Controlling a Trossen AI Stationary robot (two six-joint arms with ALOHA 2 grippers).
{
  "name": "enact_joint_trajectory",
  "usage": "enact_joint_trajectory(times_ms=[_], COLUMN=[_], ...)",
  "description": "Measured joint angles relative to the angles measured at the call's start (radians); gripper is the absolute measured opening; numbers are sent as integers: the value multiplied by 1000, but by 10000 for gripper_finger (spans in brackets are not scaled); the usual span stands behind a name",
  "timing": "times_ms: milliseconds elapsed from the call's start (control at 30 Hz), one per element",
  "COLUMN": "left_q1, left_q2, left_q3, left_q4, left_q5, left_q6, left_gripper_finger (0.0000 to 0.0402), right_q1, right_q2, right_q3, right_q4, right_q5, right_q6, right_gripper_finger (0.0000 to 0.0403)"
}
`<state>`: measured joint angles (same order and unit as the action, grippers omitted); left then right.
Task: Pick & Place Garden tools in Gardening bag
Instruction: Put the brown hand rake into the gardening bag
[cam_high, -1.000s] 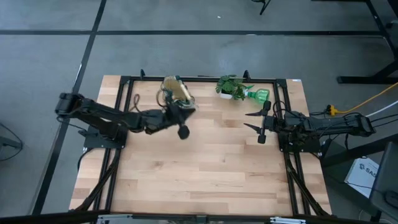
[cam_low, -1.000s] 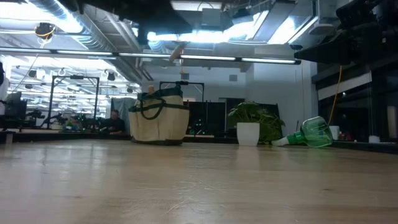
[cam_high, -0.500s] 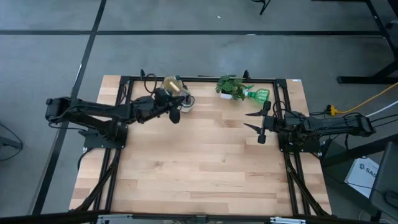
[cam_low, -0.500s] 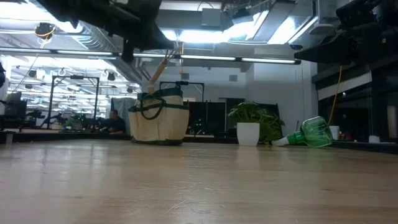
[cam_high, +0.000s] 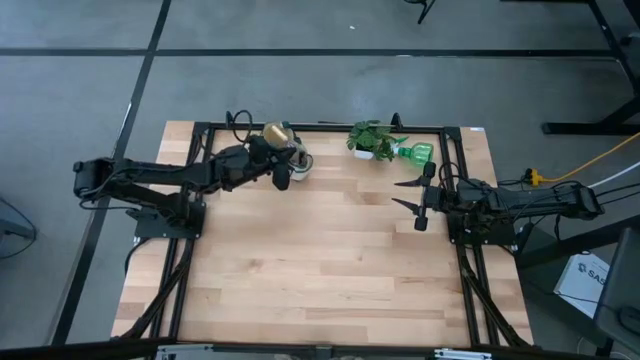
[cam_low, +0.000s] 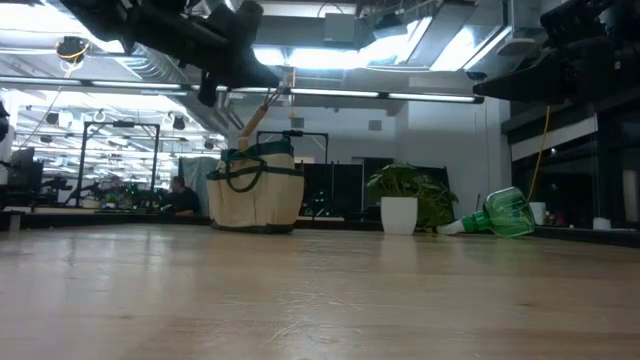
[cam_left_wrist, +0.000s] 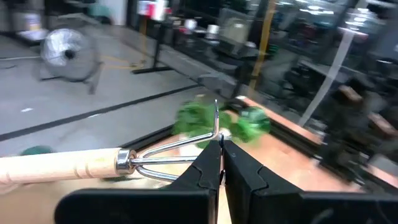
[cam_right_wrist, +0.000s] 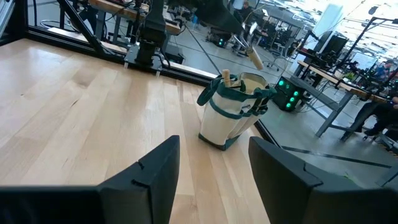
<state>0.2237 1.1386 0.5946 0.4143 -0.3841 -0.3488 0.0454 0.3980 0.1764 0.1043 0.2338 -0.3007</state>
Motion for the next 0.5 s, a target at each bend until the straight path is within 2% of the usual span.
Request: enact_joint_trajectory(times_ms=[100, 200, 500], left_q1=[-41, -87, -238], left_q2=[0, 0, 0], left_q3=[19, 34, 38], left_q4=[16, 2, 0], left_q5=[39, 11, -51], left_q6=[64, 106, 75], left_gripper_finger=[4, 4, 4], right_q1=[0, 0, 0], right_q2=[0, 0, 0], right_q3=[0, 0, 0], right_q4=[0, 0, -1], right_q5=[0, 0, 0], right_q6=[0, 0, 0], right_gripper_finger=[195, 195, 195])
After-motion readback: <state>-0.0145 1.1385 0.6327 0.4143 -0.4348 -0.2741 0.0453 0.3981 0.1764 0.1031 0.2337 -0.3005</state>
